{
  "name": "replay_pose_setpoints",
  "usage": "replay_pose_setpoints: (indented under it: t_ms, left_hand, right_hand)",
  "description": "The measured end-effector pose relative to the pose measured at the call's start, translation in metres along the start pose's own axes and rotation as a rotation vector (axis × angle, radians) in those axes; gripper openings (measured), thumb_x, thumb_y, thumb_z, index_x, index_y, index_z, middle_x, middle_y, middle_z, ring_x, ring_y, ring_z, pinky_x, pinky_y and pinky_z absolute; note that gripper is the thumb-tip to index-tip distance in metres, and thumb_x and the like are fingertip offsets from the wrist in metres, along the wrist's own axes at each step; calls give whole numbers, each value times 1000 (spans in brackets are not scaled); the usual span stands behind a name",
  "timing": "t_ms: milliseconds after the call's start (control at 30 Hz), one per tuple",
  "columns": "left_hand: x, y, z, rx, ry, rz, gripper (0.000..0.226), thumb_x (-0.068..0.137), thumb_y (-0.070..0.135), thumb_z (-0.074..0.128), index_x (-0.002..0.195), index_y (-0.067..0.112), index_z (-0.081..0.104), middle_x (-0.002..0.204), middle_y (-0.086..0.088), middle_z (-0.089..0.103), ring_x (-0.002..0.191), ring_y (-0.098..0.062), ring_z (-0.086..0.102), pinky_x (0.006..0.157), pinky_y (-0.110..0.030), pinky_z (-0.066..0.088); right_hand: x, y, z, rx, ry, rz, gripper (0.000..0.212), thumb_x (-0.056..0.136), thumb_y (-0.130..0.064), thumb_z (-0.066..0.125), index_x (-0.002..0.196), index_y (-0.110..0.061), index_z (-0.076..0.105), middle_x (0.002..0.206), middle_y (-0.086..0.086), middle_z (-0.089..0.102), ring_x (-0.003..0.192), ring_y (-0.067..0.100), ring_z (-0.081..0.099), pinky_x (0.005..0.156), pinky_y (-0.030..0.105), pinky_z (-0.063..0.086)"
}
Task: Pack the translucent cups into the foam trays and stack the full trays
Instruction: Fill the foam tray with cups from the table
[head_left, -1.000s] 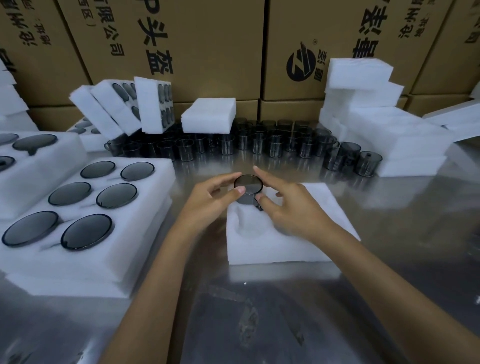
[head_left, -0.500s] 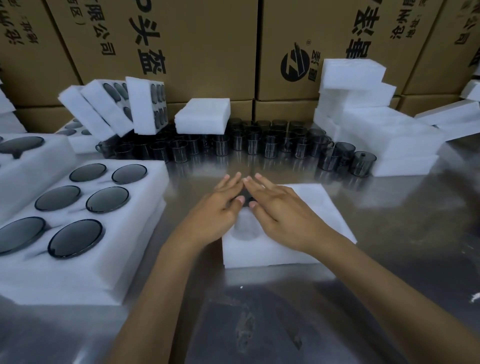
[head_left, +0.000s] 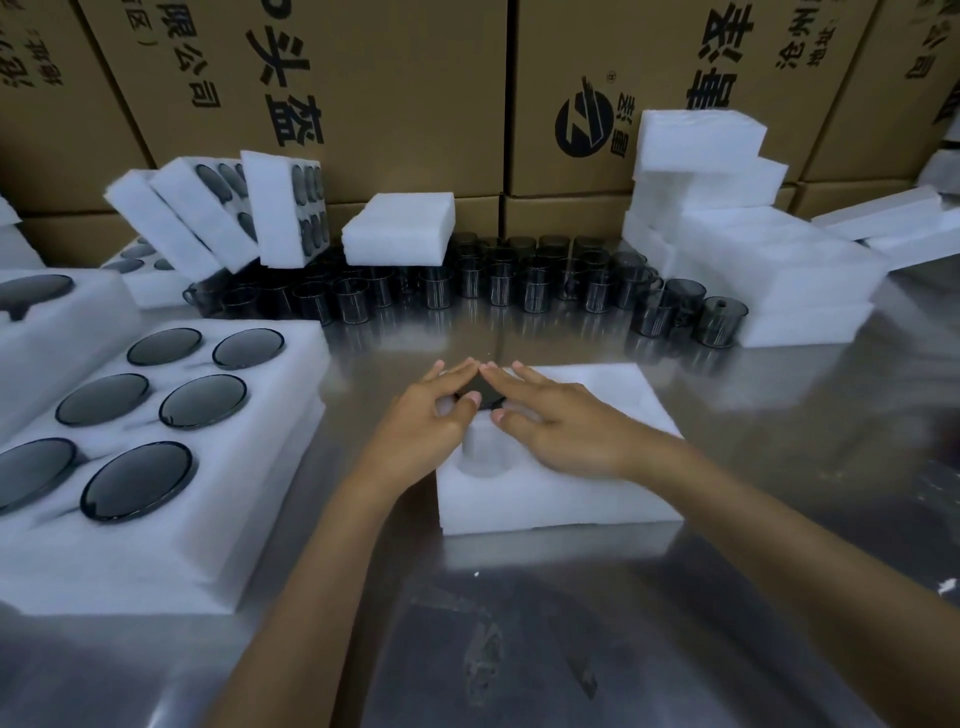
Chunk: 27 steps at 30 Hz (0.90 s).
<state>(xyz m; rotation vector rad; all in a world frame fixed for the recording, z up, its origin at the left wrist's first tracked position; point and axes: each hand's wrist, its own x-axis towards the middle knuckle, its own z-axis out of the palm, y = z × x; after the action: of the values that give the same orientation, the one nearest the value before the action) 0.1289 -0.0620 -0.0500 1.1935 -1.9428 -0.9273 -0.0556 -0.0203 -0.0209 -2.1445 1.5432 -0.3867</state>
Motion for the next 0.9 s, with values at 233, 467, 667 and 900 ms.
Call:
replay_pose_setpoints:
  t_ms: [233, 467, 667, 900]
  left_hand:
    - [-3, -11, 4, -459, 264, -215, 31, 97, 30, 60, 127, 32, 64, 124, 13, 66, 115, -2, 61, 96, -18, 48]
    - [9, -16, 7, -555, 408, -223, 25, 100, 21, 53, 124, 18, 62, 111, -6, 72, 87, -7, 71, 69, -13, 53]
    - [14, -16, 6, -530, 419, -216, 25, 100, 17, 52, 123, 13, 62, 109, -8, 72, 82, -6, 70, 71, -14, 54]
    - [10, -11, 5, -464, 391, -190, 21, 99, 18, 54, 117, 18, 65, 107, -3, 72, 92, -14, 70, 78, -18, 55]
  right_hand:
    - [29, 66, -62, 152, 395, 216, 51, 100, -16, 54, 150, -13, 40, 153, 6, 41, 139, 22, 40, 101, 22, 28]
    - [65, 160, -100, 24, 345, 507, 15, 91, 2, 50, 106, 1, 51, 92, 10, 53, 90, 26, 51, 73, 33, 43]
    - [60, 173, -90, -135, 424, 543, 18, 89, -18, 67, 93, -8, 52, 92, 12, 59, 90, 31, 58, 75, 36, 46]
    - [34, 146, -84, -157, 514, 377, 31, 91, -38, 68, 74, -19, 50, 73, 0, 57, 78, 27, 57, 62, 32, 36]
